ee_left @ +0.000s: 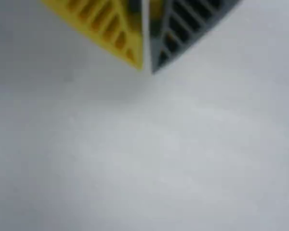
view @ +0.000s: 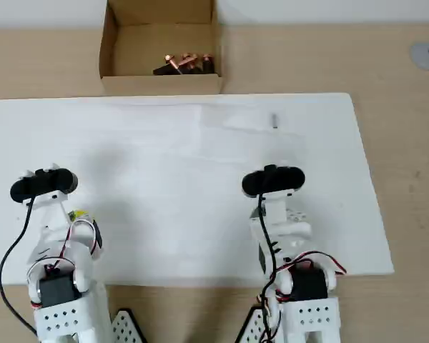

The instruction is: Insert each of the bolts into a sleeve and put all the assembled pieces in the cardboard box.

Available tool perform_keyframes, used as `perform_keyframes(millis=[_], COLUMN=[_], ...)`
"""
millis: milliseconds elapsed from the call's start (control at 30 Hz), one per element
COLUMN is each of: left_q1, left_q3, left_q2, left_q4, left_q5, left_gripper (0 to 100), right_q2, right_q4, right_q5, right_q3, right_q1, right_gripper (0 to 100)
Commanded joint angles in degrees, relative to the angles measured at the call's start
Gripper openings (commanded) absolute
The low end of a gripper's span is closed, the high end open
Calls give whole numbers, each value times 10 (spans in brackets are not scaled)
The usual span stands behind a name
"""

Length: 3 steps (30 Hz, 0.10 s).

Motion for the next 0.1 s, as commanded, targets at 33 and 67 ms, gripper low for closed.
perform_keyframes(millis=[33,67], left_q1=[-8,-8], left_q3=[-3,-3], left_q2=[-7,-7], left_q4=[-1,-1], left_q5=[2,2], left_gripper=[6,6], right_q2=[-66,-66], right_q4=[3,3], right_q5=[2,2], right_q3=[-5,-5], right_q1=[7,7], right_gripper=[10,10])
